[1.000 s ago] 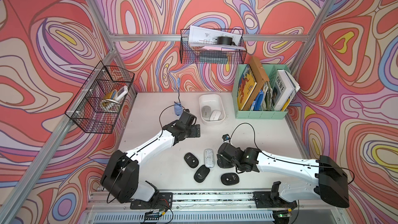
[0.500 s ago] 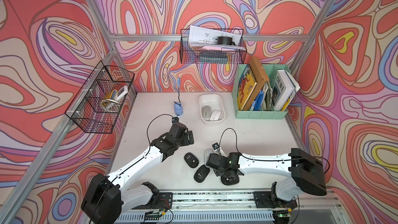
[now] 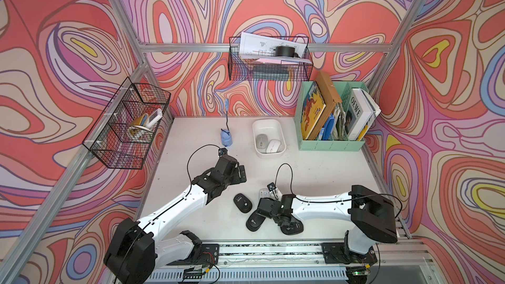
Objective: Put the mouse in the storage box
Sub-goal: Pick up the mouse from the center of the board.
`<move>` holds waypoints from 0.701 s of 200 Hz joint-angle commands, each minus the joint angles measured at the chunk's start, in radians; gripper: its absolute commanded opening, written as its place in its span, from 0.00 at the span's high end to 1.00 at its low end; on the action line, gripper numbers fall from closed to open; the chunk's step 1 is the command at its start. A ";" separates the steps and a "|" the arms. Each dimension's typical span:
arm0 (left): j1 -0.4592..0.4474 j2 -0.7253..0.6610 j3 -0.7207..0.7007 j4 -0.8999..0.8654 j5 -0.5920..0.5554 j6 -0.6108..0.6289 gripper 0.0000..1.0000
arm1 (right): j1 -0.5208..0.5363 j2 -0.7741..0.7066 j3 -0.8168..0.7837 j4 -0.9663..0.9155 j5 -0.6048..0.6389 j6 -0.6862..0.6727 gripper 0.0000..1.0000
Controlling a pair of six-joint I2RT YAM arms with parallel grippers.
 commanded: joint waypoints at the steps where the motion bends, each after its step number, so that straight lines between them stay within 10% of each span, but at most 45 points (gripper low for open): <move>1: 0.010 0.012 -0.008 0.020 -0.016 0.000 0.01 | 0.005 0.034 -0.003 -0.027 0.018 0.028 0.27; 140: 0.012 0.023 -0.015 0.026 -0.024 0.000 0.01 | 0.005 0.034 0.034 -0.057 0.083 0.090 0.65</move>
